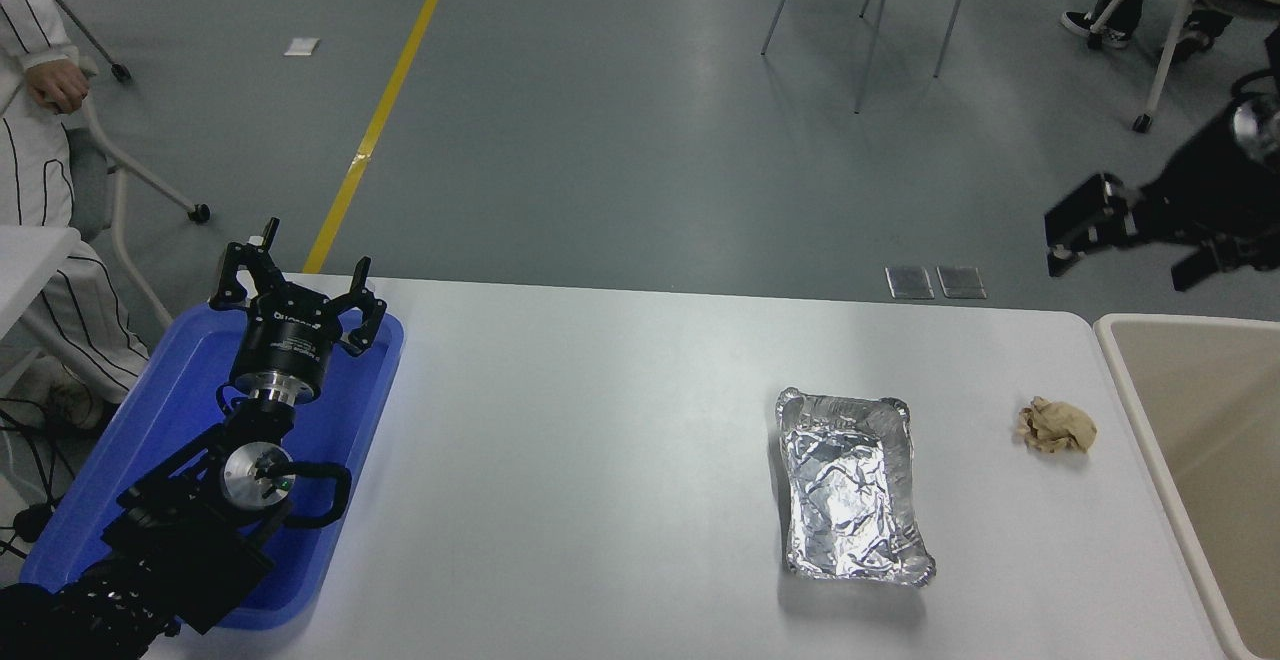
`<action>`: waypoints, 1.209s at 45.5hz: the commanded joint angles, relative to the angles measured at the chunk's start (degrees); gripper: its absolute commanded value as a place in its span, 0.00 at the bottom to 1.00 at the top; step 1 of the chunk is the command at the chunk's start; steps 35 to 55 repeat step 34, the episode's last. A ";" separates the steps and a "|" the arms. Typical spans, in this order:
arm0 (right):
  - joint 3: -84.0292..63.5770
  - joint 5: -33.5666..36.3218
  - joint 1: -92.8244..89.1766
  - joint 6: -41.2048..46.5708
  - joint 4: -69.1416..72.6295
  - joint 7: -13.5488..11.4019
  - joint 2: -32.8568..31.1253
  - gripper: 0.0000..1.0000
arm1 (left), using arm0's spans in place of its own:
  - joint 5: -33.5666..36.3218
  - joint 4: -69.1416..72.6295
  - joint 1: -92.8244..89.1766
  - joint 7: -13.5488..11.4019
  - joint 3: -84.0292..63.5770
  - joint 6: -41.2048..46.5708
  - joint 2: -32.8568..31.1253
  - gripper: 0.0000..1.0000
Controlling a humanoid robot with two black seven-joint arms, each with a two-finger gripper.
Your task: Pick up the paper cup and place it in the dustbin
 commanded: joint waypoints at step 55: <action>2.80 -5.86 1.38 0.52 -0.11 0.16 2.94 1.00 | 0.00 0.00 0.00 0.00 0.01 0.00 0.00 1.00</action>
